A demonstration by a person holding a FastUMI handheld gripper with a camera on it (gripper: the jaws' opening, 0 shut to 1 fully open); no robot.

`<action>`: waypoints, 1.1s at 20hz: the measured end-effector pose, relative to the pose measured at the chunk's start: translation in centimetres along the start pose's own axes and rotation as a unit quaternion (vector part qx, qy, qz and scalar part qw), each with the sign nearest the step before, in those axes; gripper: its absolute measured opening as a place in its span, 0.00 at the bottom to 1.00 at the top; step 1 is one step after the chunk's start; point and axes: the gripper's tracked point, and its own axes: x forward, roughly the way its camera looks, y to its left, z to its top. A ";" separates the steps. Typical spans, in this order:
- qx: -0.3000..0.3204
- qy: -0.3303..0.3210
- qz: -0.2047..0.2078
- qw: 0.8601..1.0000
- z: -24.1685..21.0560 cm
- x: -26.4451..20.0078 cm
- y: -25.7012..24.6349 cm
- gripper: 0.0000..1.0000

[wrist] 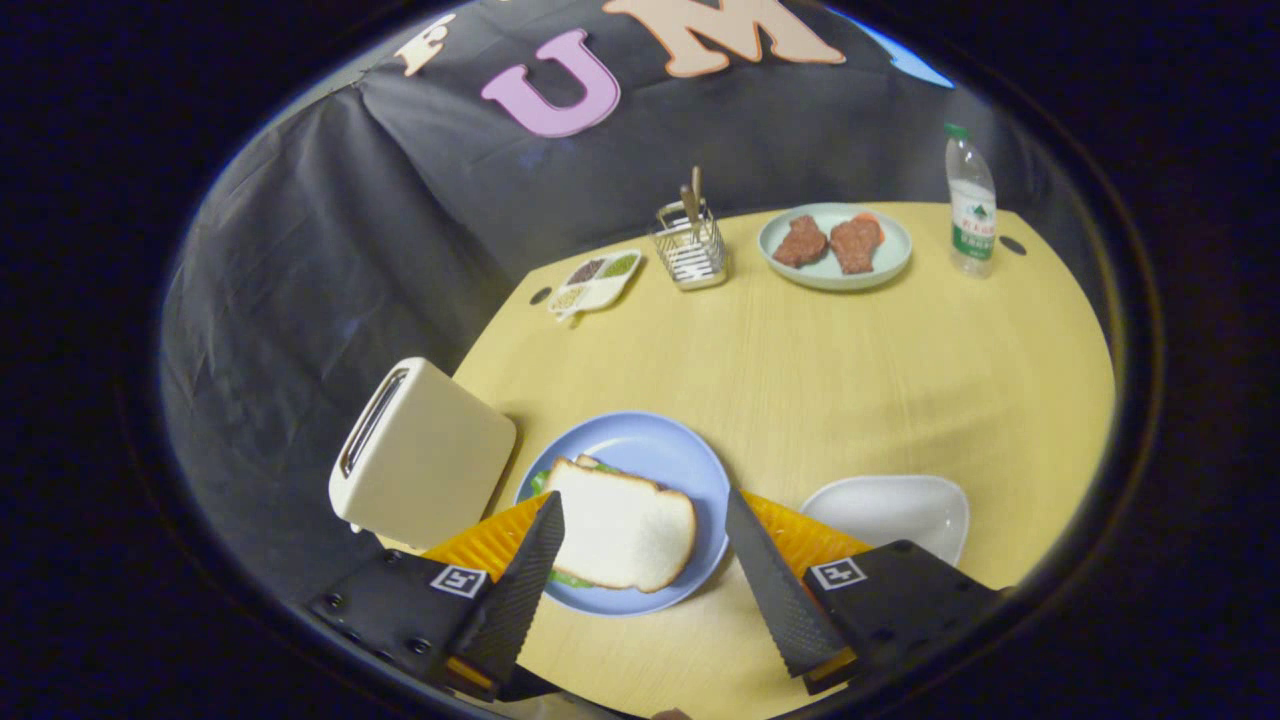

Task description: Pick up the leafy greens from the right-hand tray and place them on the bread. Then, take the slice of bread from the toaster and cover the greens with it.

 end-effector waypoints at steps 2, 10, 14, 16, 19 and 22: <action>-0.013 -0.037 -0.004 0.999 1.2 -1.7 1.1 1.00; -0.052 -0.204 -0.052 0.976 6.3 -10.4 4.8 1.00; -0.061 -0.272 -0.091 0.956 8.5 -14.8 5.6 1.00; -0.072 -0.304 -0.117 0.943 9.1 -17.2 5.5 1.00; -0.093 -0.344 -0.163 0.920 9.3 -21.3 5.9 1.00; -0.096 -0.369 -0.188 0.905 8.7 -23.3 6.8 1.00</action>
